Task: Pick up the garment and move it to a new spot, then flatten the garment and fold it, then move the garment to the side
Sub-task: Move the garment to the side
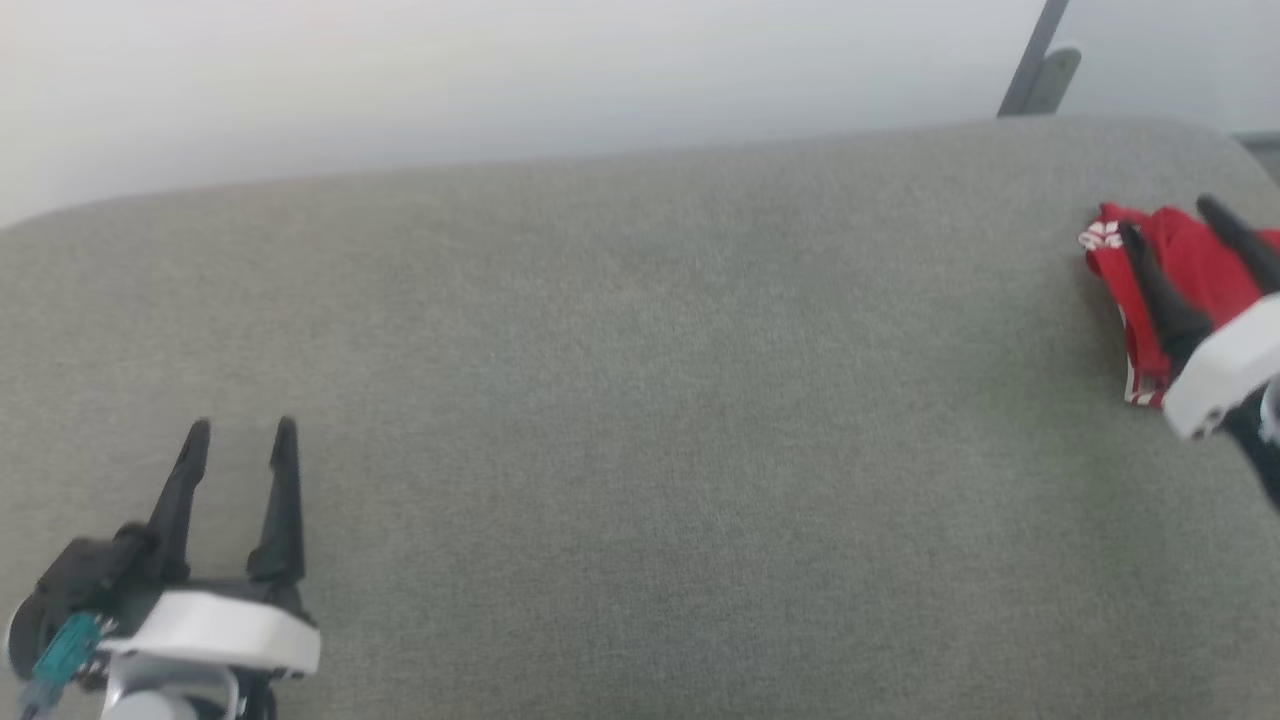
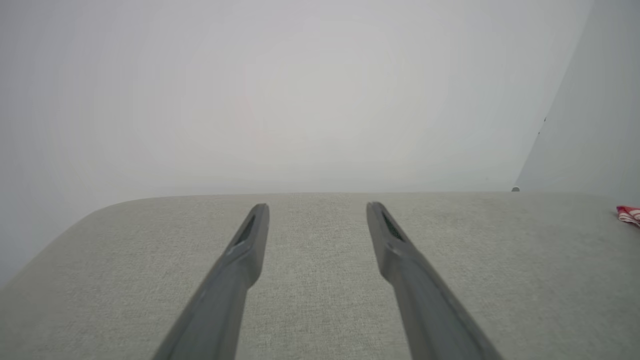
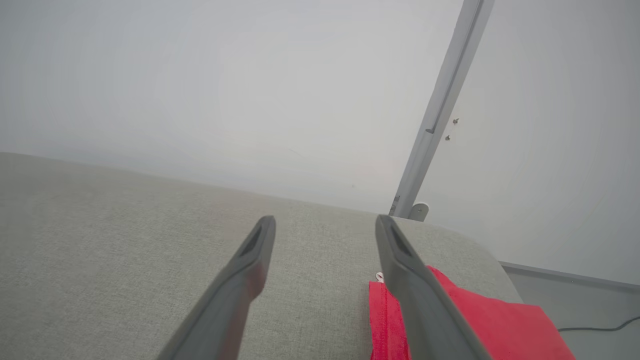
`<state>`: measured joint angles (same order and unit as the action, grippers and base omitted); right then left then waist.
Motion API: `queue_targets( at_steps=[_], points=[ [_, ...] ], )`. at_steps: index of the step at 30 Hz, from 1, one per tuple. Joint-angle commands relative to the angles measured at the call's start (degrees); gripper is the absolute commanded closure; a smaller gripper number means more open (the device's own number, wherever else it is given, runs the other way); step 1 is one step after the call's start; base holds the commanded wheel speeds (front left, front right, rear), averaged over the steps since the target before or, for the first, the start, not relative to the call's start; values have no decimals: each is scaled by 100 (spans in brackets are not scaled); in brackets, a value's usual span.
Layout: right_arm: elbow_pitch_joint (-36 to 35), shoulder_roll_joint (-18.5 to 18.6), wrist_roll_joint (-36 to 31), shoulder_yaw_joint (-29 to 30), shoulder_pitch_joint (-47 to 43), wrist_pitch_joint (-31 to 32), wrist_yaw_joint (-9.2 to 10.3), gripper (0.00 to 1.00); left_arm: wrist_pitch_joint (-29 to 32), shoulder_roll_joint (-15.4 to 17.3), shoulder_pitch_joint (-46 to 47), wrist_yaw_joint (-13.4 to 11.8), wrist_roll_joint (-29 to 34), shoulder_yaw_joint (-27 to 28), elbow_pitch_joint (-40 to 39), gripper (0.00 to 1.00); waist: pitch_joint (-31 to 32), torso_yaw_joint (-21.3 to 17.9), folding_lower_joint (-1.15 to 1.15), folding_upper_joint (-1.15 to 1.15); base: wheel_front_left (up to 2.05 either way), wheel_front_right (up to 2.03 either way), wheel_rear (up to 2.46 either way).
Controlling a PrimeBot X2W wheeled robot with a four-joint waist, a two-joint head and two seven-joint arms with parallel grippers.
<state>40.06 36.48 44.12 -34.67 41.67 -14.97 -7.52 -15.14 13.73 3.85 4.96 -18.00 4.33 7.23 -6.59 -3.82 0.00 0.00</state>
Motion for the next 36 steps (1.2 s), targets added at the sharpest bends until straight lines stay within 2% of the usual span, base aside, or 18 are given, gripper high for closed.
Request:
queue_targets(
  at_steps=[1, 15, 22, 26, 36],
  points=[
    [-184, -96, -182, 266, -326, -19, 6, 0, 3, -33, -154, 39, -19, 98, -62, 0, 148, 63, 0, 0, 0, 0, 0],
    [-1353, -774, -1402, 1873, -2124, -19, 6, 0, 4, -218, -753, 179, 67, 603, -264, 0, 435, 108, 0, 0, 0, 0, 0],
    [-1775, -1202, -1789, 2719, -2884, -19, 6, 0, 3, -320, -910, 224, 127, 774, -284, 0, 461, 149, 0, 0, 0, 0, 0],
    [-1919, -1417, -1939, 3004, -3189, -19, 7, 0, 3, -359, -985, 242, 119, 860, -252, 0, 467, 149, 0, 0, 0, 0, 0],
    [-2152, -1723, -2127, 3242, -3621, -19, 6, 0, 3, -340, -1087, 254, 56, 906, -169, 0, 484, 142, 0, 0, 0, 0, 0]
  ],
)
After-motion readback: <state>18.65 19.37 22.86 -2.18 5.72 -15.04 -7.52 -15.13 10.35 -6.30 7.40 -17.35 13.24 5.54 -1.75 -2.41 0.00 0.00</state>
